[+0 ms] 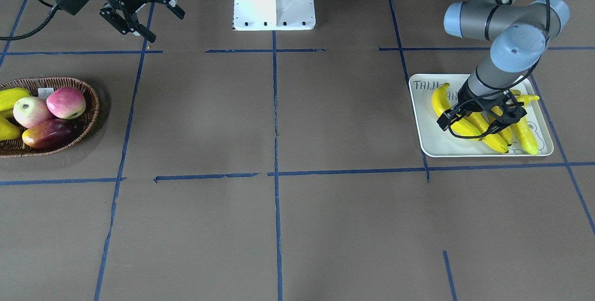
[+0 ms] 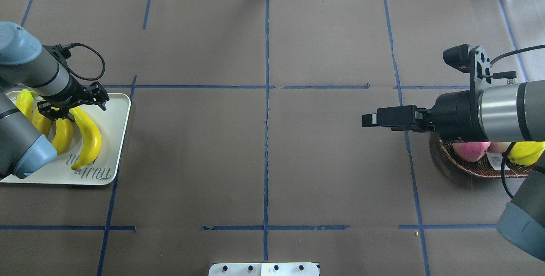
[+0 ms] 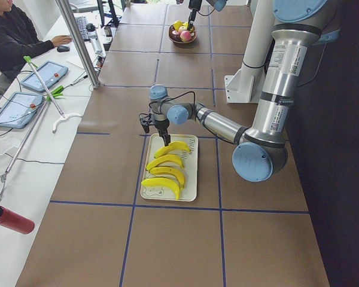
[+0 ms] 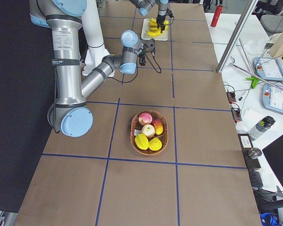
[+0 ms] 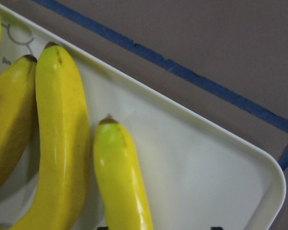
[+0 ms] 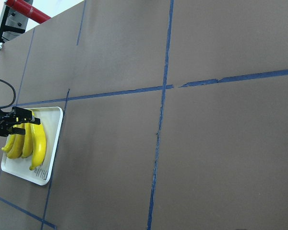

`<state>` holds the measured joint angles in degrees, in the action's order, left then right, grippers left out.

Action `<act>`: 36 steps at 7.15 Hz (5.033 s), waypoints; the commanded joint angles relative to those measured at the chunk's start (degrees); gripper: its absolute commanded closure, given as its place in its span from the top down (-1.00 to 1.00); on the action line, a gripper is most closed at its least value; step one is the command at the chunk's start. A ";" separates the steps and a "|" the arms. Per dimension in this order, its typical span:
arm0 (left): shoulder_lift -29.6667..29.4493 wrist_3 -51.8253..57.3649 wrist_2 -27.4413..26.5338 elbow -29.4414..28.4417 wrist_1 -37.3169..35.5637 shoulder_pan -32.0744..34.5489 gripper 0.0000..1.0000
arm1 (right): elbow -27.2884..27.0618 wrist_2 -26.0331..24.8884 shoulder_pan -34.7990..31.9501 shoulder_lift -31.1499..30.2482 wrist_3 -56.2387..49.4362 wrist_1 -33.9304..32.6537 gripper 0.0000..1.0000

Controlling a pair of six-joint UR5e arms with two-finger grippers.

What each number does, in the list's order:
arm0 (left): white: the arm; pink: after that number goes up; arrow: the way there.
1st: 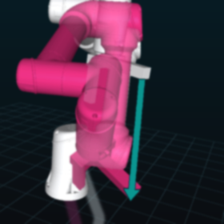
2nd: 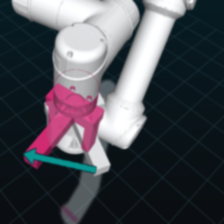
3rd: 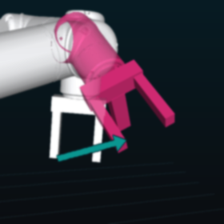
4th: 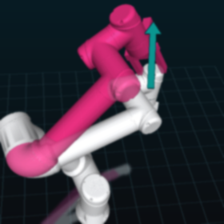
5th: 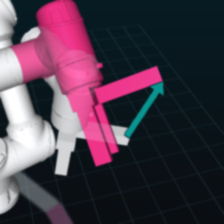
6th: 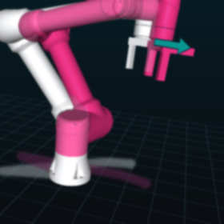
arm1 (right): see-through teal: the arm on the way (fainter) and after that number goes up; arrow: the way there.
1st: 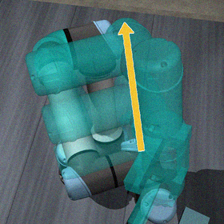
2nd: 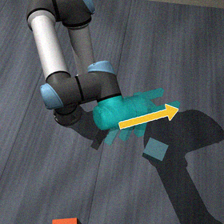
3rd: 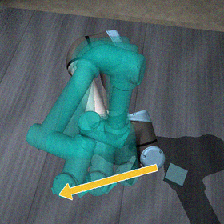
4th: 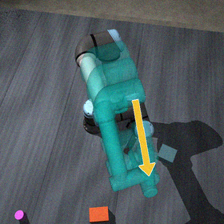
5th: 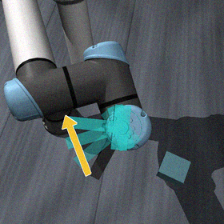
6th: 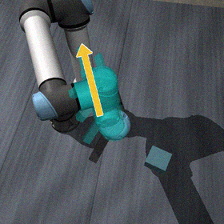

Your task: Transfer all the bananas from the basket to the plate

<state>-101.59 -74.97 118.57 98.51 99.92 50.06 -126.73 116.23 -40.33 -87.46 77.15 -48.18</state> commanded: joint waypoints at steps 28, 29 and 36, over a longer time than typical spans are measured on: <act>15.45 77.87 18.63 -4.38 -12.20 43.63 1.00 | 28.11 22.55 -50.46 -6.49 -81.81 -46.88 0.99; 15.37 77.87 18.63 -4.38 -12.20 43.63 1.00 | 27.86 21.94 -51.68 -6.23 -81.81 -50.48 0.99; 14.75 77.87 18.54 -4.46 -12.20 43.54 1.00 | 28.56 20.97 -54.68 -9.75 -84.79 -49.99 0.99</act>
<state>-86.85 2.90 137.16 94.12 87.72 93.61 -98.20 137.46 -94.97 -97.16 -7.63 -98.18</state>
